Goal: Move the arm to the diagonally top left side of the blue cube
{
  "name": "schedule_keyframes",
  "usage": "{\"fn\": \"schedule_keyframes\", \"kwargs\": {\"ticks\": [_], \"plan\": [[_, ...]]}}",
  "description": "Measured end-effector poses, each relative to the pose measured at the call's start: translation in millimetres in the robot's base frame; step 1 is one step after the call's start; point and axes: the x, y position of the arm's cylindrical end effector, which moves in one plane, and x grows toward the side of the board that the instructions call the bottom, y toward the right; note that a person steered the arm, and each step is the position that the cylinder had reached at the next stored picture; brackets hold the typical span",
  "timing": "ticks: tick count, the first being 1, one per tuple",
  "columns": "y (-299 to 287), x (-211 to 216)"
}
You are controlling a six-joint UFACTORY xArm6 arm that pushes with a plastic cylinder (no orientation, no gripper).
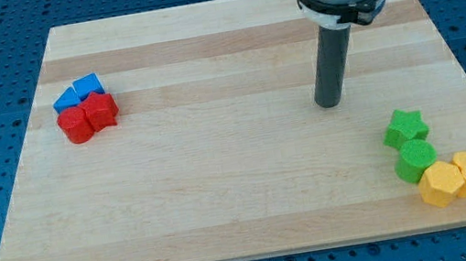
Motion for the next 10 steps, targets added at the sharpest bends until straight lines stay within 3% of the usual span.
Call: {"fn": "schedule_keyframes", "kwargs": {"ticks": [2,4,5,7,8,9,10], "plan": [[-104,-65],[-115,-81],[-170,-98],[-201,-104],[-277,-130],[-277,-130],[-312,-170]]}}
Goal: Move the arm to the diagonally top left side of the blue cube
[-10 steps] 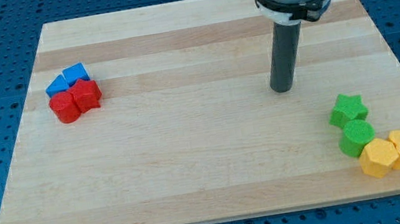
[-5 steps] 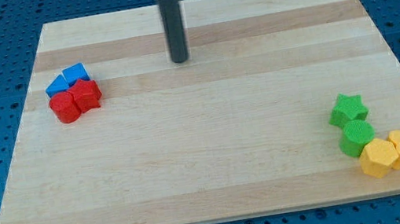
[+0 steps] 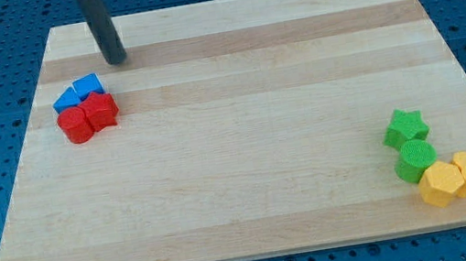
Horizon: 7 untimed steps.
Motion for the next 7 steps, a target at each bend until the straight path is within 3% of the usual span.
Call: {"fn": "schedule_keyframes", "kwargs": {"ticks": [1,3,4,7], "plan": [[-32,-14],[-33,-35],[-64,-27],[-70,-10]]}}
